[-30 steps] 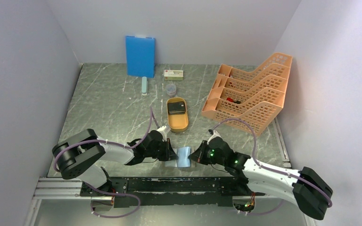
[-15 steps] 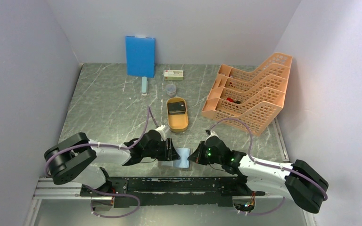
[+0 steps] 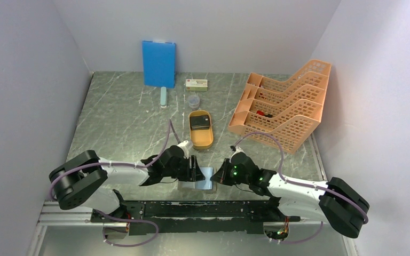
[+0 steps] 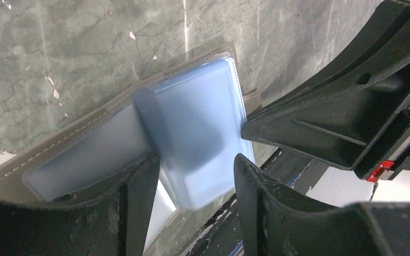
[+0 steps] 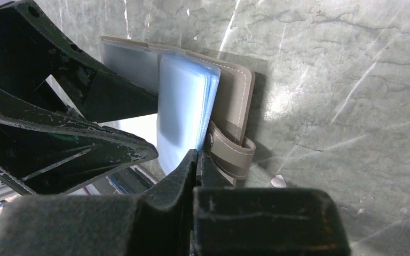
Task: Put the credit cards into the card holder
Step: Turn over the card slot in the card holder.
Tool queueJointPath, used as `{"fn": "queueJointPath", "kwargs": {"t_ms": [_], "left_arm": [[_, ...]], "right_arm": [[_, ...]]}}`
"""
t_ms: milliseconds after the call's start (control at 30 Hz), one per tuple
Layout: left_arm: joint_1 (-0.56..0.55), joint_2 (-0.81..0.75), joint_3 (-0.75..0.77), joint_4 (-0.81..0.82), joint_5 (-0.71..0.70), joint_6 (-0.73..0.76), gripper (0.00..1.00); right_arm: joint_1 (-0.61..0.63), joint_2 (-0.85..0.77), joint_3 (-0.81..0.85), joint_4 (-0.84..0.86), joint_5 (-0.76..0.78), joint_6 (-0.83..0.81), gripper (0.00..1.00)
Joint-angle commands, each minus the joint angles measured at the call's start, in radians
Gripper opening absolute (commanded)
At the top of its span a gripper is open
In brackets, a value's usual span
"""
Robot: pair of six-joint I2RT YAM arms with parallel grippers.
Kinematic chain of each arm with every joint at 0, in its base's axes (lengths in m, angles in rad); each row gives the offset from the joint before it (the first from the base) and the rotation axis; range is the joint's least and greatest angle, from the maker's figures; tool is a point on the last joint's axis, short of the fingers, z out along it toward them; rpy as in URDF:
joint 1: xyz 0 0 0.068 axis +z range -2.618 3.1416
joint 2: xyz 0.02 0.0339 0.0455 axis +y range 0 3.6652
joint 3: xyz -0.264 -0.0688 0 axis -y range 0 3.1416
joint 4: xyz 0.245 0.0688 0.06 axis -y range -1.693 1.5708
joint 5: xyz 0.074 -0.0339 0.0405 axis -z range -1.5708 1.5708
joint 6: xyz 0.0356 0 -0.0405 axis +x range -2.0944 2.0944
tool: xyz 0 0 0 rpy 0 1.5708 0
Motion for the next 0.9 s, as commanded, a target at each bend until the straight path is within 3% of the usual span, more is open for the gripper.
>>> {"fn": "queueJointPath", "kwargs": {"t_ms": [0,300,667,867], "left_arm": [[-0.003,0.05,0.027,-0.065,-0.05,0.04,0.59],[-0.005,0.126,0.047,-0.056,-0.046,0.046,0.53],[-0.005,0.152,0.041,-0.062,-0.064,0.046,0.07],[-0.005,0.151,0.025,-0.063,-0.08,0.036,0.05]], "right_arm": [[0.004,0.013,0.031,0.048,-0.028,-0.017,0.0],[0.012,0.032,0.051,0.077,-0.049,-0.026,0.0],[0.013,0.026,0.049,0.064,-0.037,-0.029,0.0],[0.013,-0.024,0.06,-0.025,0.007,-0.05,0.02]]}}
